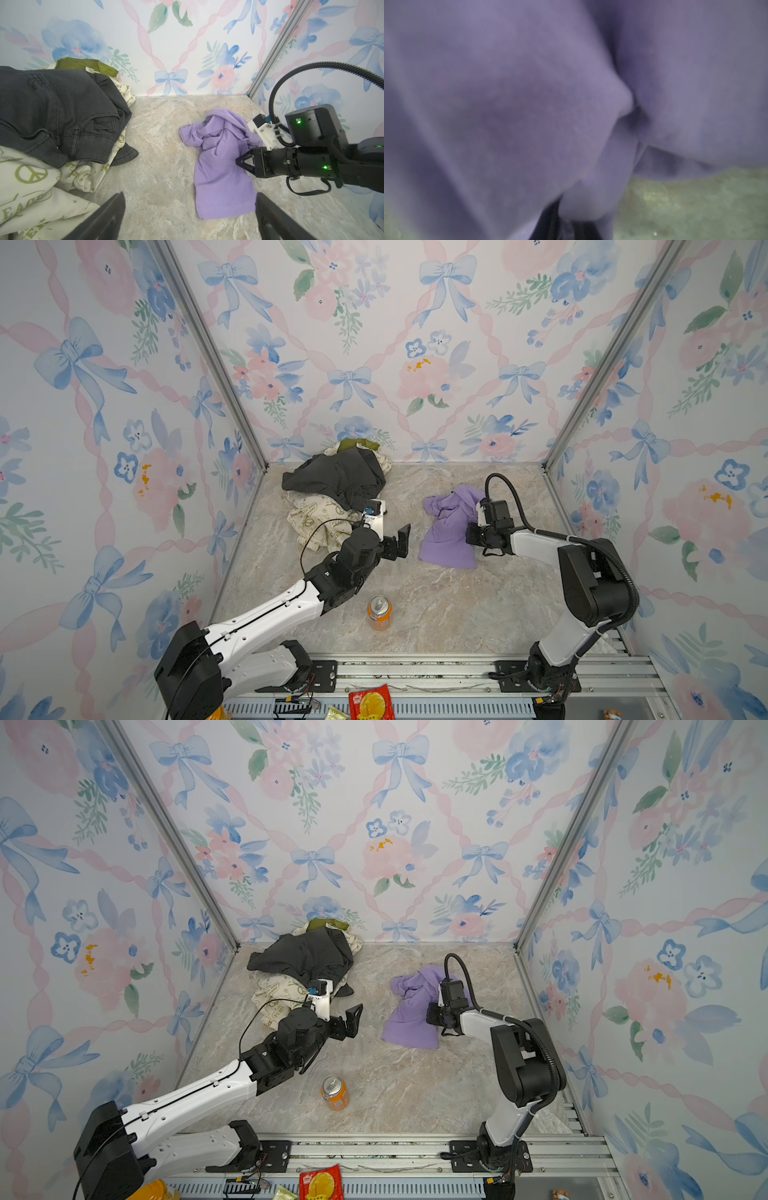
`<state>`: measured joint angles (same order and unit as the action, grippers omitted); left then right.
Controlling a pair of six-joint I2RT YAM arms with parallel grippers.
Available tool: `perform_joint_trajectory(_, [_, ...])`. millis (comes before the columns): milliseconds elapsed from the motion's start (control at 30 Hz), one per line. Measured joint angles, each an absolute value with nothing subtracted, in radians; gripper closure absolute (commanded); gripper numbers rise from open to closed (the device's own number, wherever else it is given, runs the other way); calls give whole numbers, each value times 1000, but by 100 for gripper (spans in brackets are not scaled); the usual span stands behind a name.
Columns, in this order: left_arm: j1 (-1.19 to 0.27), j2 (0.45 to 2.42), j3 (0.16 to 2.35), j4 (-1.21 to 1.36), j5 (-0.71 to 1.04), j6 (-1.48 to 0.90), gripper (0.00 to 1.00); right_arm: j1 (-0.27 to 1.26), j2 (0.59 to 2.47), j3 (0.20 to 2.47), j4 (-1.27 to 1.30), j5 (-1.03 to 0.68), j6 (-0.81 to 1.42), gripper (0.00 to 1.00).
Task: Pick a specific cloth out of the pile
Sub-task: 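Lift the lavender t-shirt with the right gripper and drag it farther away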
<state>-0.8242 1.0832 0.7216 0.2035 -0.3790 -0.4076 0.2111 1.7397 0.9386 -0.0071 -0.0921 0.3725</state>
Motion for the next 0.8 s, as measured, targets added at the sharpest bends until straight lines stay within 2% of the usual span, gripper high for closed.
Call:
perform_joint_trajectory(167, [-824, 1034, 656, 301, -411, -418, 2, 141, 1740, 1102, -59, -111, 360, 100])
perform_joint_trajectory(400, [-824, 1030, 637, 350, -439, -431, 2, 41, 1800, 1642, -175, -176, 320, 100])
perform_joint_trajectory(500, [-824, 1014, 636, 360, -450, -431, 2, 16, 1790, 1782, -183, -207, 294, 100])
perform_joint_trajectory(633, [-824, 982, 624, 381, -467, -431, 2, -7, 1708, 1771, -170, -236, 249, 98])
perform_joint_trajectory(800, [-824, 970, 602, 411, -485, -435, 2, -49, 1536, 1506, -155, -234, 235, 96])
